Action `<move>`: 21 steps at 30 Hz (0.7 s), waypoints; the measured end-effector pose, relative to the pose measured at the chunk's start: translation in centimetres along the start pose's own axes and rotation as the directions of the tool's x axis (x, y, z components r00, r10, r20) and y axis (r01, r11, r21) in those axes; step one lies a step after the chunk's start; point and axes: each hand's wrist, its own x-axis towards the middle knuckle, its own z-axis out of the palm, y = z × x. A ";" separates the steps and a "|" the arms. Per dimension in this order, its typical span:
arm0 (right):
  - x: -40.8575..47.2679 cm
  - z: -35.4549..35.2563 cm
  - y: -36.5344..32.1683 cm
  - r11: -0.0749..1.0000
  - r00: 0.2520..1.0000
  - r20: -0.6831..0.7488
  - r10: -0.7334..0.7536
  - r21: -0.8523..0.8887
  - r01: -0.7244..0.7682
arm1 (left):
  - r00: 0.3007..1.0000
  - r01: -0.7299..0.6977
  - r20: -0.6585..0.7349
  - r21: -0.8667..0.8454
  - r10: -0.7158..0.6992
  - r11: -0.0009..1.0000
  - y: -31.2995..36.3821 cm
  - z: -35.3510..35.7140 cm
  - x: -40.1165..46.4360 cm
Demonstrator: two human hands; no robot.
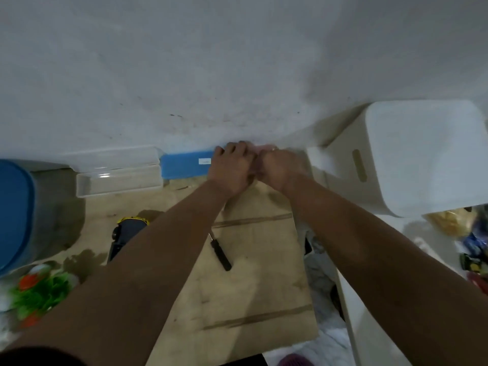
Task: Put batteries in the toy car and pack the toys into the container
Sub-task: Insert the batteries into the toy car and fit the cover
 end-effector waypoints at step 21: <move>-0.1 -0.3 3.4 0.988 0.973 -0.173 -0.155 -0.053 0.148 | 0.979 -0.073 -0.194 -0.050 0.062 0.996 -0.5 -1.3 -0.7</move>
